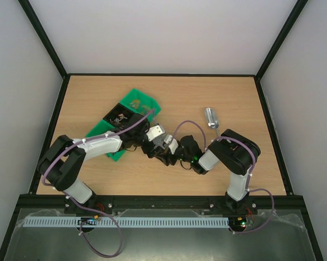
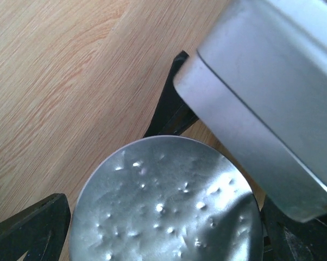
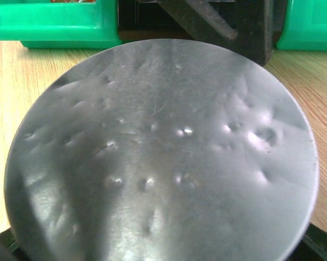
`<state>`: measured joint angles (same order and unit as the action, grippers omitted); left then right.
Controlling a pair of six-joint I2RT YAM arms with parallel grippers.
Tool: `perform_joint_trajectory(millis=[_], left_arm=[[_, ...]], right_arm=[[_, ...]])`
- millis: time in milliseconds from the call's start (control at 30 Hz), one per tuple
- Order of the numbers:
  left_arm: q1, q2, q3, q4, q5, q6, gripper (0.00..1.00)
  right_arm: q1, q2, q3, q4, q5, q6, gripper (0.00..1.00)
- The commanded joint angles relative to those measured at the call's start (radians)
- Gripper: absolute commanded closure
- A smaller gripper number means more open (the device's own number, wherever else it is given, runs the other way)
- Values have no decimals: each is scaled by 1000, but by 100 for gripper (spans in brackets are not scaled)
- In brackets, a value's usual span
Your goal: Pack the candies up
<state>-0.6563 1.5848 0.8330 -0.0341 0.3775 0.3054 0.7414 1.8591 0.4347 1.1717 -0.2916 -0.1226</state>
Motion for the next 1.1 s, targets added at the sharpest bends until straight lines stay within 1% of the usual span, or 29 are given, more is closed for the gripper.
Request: perform_joint_trajectory(millis=[0, 133, 200, 267, 400, 500, 600, 667, 767, 867, 967, 1000, 1067], left_arm=[[-3, 35, 5, -39, -67, 40, 1], [-2, 18, 7, -63, 14, 79, 0], [-3, 15, 8, -60, 17, 69, 0], [0, 18, 10, -50, 2, 56, 3], [7, 25, 10, -66, 6, 88, 6], [18, 29, 11, -99, 22, 181, 7], [43, 42, 33, -168, 65, 307, 7], [63, 59, 60, -238, 123, 419, 7], [74, 94, 121, -380, 189, 641, 8], [78, 151, 208, -514, 222, 815, 8], [85, 209, 296, -568, 213, 863, 7], [91, 218, 314, -557, 209, 852, 5], [107, 213, 329, -511, 210, 762, 1]], right_arm=[[2, 30, -5, -95, 41, 7, 56], [2, 29, -6, -95, 43, 6, 56], [2, 27, -8, -93, 40, 5, 56], [2, 26, -8, -93, 39, 2, 56], [2, 20, -17, -91, 14, -18, 56], [2, 6, -36, -84, -29, -54, 56], [1, -13, -61, -85, -86, -104, 57], [1, -27, -79, -92, -130, -143, 57], [1, -40, -97, -104, -192, -174, 58], [0, -45, -100, -113, -238, -187, 59], [0, -43, -89, -113, -227, -171, 59], [1, -42, -85, -113, -216, -162, 59], [1, -40, -80, -112, -197, -152, 59]])
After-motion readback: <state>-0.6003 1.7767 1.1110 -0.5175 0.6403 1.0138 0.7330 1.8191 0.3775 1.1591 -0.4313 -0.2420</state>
